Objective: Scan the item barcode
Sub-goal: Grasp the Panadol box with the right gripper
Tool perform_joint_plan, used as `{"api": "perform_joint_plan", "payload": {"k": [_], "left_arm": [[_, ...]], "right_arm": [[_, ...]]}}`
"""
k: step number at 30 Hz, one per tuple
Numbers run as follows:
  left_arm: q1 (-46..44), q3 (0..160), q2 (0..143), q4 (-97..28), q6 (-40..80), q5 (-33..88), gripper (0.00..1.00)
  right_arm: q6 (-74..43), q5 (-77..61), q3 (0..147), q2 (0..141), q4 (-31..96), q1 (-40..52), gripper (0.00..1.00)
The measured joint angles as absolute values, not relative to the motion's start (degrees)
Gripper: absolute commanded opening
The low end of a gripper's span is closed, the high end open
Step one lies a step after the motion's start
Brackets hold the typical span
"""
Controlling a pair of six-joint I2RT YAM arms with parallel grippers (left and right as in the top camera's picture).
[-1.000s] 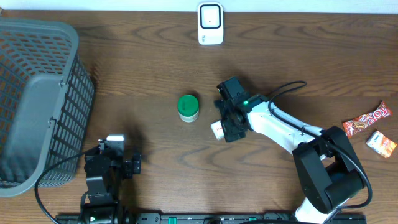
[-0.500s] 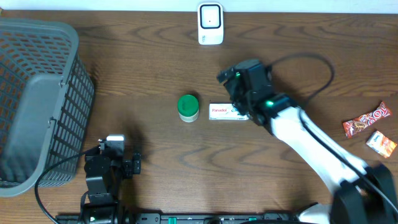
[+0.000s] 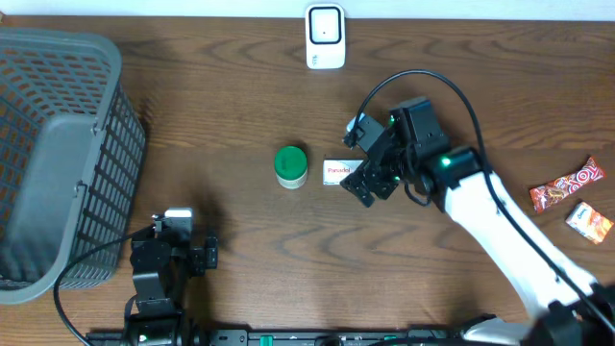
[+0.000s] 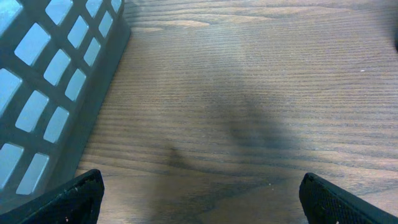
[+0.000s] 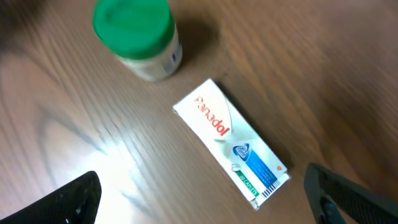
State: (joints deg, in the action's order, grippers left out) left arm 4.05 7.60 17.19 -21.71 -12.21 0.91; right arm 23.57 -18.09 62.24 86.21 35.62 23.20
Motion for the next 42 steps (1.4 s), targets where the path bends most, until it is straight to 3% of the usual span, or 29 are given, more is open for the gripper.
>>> {"api": "perform_joint_plan", "payload": {"k": [15, 28, 42], "left_arm": [[4.1, 7.6, 17.2, -21.7, -12.2, 0.9, 1.0], [4.1, 7.6, 17.2, -21.7, -12.2, 0.9, 1.0], [4.1, 7.6, 17.2, -21.7, -12.2, 0.9, 1.0]], "right_arm": [[38.2, -15.9, 82.1, 109.7, 47.5, 22.7, 0.99], [41.4, -13.9, 83.6, 117.4, 49.9, 22.7, 0.93], [42.1, -12.6, 84.1, 120.4, 49.2, 22.7, 0.76]]}}
